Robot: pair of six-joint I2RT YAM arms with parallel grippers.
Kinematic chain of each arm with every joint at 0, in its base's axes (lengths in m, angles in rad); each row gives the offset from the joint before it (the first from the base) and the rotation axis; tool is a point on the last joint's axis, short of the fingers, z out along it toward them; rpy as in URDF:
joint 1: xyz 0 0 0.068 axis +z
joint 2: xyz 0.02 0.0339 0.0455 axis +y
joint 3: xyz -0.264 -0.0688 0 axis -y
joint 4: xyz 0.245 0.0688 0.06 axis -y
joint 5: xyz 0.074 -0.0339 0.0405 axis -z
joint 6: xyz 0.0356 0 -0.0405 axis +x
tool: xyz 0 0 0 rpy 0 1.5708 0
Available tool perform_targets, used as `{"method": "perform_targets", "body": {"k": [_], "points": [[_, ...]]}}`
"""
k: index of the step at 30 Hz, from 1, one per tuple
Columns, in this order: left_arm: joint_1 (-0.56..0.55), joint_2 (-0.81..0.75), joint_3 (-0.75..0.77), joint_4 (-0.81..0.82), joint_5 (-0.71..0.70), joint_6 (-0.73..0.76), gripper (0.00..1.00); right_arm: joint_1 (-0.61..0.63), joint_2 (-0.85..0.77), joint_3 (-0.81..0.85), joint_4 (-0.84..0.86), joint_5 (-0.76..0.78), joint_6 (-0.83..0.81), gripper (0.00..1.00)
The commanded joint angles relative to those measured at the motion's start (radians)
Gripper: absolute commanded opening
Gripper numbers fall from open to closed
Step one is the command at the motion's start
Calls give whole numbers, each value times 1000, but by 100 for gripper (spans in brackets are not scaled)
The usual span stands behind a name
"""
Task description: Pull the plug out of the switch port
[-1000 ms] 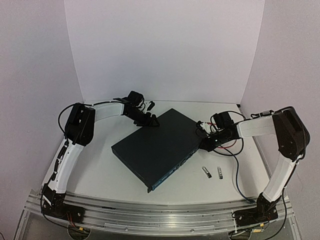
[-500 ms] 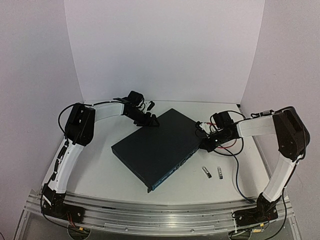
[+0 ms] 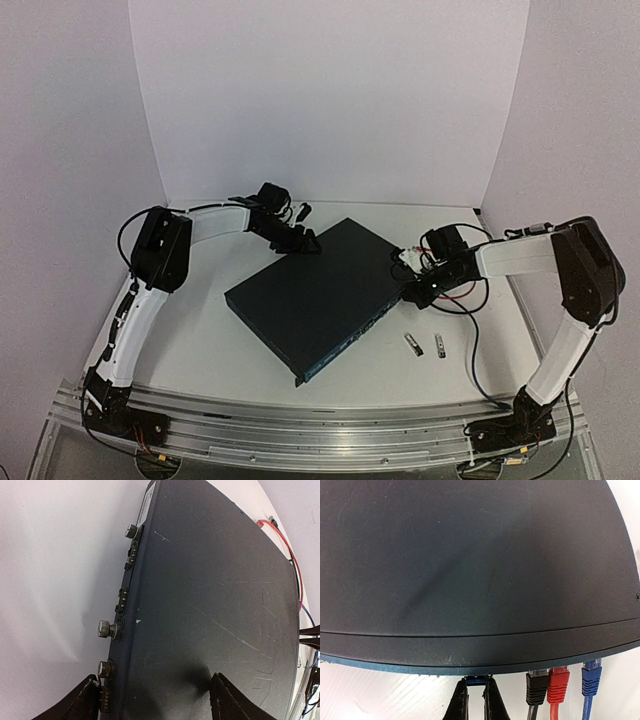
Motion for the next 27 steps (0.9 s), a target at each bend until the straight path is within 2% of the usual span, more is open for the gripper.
{"method": "perform_targets", "body": {"k": [1,6,11,15,21,24,27], "points": [[-13,64,-19,-90,-67,-5,73,-18,-76,-58,-198,74,16,3],[-13,67,-20,-92,-71,-11,73,-19,-85,-69,-207,72,36,4],[-13,72,-14,-100,-78,-23,72,-19,-98,-83,-274,50,81,10],[-13,80,-11,-106,-80,-26,71,-19,-101,-89,-303,59,121,11],[-13,78,-17,-106,-75,-20,71,-19,-165,-78,-295,45,127,13],[-13,73,-27,-96,-66,-22,71,-19,-218,-67,-251,31,191,27],[-13,61,-42,-78,-60,-26,71,-19,-244,-54,-203,19,293,52]]}}
